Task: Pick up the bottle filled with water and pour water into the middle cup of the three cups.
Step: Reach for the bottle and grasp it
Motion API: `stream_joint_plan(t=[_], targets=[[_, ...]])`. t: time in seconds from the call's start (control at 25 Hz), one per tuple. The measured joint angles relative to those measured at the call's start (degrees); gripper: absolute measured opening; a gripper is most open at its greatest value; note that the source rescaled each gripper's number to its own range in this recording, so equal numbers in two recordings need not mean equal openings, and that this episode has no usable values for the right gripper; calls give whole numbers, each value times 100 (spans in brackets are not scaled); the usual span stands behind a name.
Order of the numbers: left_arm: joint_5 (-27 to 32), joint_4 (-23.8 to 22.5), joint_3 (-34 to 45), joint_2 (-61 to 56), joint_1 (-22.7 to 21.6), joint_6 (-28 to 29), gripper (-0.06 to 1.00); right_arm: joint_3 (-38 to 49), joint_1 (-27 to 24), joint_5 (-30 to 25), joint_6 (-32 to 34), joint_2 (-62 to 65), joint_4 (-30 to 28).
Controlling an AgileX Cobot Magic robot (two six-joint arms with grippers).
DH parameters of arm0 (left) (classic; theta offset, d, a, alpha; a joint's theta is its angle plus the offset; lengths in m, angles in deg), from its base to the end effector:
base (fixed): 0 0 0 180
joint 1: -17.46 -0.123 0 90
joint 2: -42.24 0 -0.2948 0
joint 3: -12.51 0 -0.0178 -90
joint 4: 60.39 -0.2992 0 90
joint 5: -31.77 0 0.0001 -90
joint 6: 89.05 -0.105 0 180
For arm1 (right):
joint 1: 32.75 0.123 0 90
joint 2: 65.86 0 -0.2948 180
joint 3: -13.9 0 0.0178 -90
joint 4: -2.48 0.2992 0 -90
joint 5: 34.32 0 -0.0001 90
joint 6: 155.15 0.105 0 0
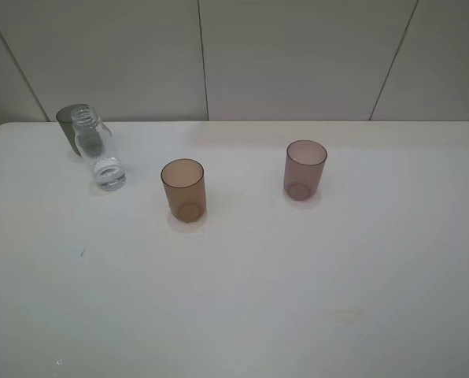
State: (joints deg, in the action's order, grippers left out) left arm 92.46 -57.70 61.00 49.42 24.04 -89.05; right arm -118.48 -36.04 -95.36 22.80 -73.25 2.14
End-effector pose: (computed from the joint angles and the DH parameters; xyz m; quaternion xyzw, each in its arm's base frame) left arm 0.0378 -0.0087 0.2967 0.0498 0.8480 -0.0537 0.5249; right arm 0.0368 -0.0027 0.3009 0.0093 0.8482 -0.0276 0.5288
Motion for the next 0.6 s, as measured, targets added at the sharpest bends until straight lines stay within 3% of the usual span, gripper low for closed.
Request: stream_joint_plan(t=[0.08, 0.28, 0.32, 0.36, 0.6], targets=[[-211, -63, -79, 31, 92, 0, 100, 0, 0, 0, 0, 0, 0], [-1586, -268, -133, 895, 445, 0, 100, 0, 0, 0, 0, 0, 0], [-1586, -268, -133, 895, 445, 0, 100, 0, 0, 0, 0, 0, 0], [-2160, -367, -133, 1475, 516, -52, 100, 0, 0, 0, 0, 0, 0], [-4191, -439, -133, 3459, 579, -110, 100, 0, 0, 0, 0, 0, 0]])
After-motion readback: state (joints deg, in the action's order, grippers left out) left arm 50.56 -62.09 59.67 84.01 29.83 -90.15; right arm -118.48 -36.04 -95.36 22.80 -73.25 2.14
